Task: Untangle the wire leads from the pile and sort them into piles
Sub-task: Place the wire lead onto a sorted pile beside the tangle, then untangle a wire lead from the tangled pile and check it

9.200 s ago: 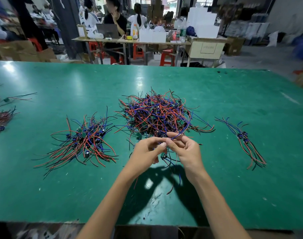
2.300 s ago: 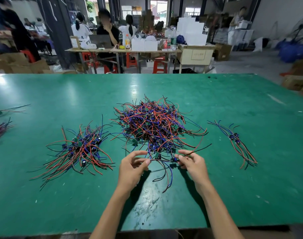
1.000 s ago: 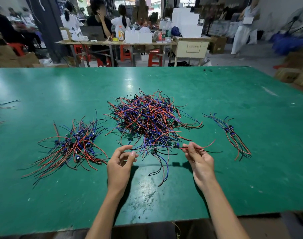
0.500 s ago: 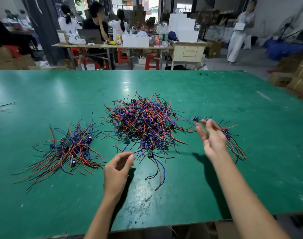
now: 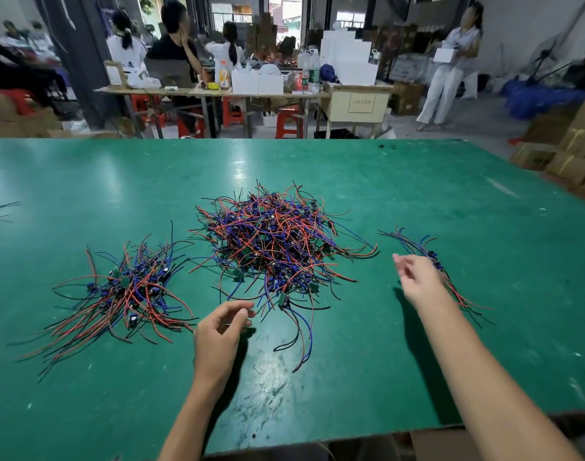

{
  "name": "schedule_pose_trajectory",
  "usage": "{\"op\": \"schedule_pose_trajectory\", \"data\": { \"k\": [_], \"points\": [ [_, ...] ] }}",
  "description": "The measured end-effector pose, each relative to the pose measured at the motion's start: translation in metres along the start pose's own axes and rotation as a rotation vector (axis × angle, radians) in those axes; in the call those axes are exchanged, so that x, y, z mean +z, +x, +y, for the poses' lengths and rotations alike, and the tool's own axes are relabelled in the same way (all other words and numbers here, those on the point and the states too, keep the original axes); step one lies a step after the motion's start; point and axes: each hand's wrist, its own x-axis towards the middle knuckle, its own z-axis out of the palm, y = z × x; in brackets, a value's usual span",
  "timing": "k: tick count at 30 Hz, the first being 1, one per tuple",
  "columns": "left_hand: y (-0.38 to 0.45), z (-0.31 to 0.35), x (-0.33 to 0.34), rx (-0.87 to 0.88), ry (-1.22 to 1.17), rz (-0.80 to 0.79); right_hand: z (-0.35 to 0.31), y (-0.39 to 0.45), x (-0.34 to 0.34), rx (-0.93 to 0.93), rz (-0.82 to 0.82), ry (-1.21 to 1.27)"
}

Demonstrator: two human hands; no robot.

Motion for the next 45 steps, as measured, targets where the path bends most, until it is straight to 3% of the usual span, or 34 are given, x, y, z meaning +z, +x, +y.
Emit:
{"op": "schedule_pose_trajectory", "data": {
  "k": [2, 5, 7, 11, 17, 22, 29, 31, 33, 36, 38, 42, 45],
  "points": [
    [-0.001, 0.001, -0.001, -0.005, -0.013, -0.006, 0.008, -0.009, 0.019, -0.076, -0.031, -0.192],
    [-0.002, 0.003, 0.000, -0.009, -0.014, -0.007, 0.022, -0.017, 0.042, -0.415, -0.285, -0.928],
    [-0.002, 0.004, 0.001, -0.015, -0.005, -0.009, 0.036, -0.011, 0.046, -0.447, -0.394, -1.206],
    [-0.002, 0.007, 0.000, -0.010, 0.019, -0.007, 0.044, -0.003, 0.058, -0.504, -0.282, -1.478],
    [-0.004, 0.008, 0.001, -0.021, 0.019, 0.008, 0.047, -0.001, 0.045, -0.581, -0.153, -1.370],
    [-0.004, 0.008, 0.002, -0.002, 0.071, -0.015, 0.052, -0.020, 0.033, -0.651, -0.081, -1.076],
    [-0.011, 0.022, 0.020, 0.186, 0.306, -0.075, 0.051, -0.077, 0.025, -0.541, -0.309, -0.431],
    [-0.014, 0.032, 0.035, 0.171, 0.265, -0.147, 0.058, -0.096, 0.026, -0.670, -0.393, -0.433],
    [-0.012, 0.048, 0.053, 0.018, 0.076, -0.211, 0.071, -0.109, 0.025, -0.911, -0.425, -0.568],
    [-0.006, 0.064, 0.068, -0.149, -0.123, -0.232, 0.089, -0.120, 0.019, -1.260, -0.364, -0.776],
    [-0.005, 0.062, 0.069, -0.144, -0.170, -0.236, 0.095, -0.125, 0.016, -1.326, -0.341, -0.773],
    [-0.009, 0.049, 0.061, -0.174, -0.379, -0.249, 0.098, -0.142, 0.017, -1.119, -0.450, -0.721],
    [-0.009, 0.046, 0.054, -0.114, -0.318, -0.173, 0.094, -0.150, 0.022, -0.856, -0.474, -0.663]
  ]
}}
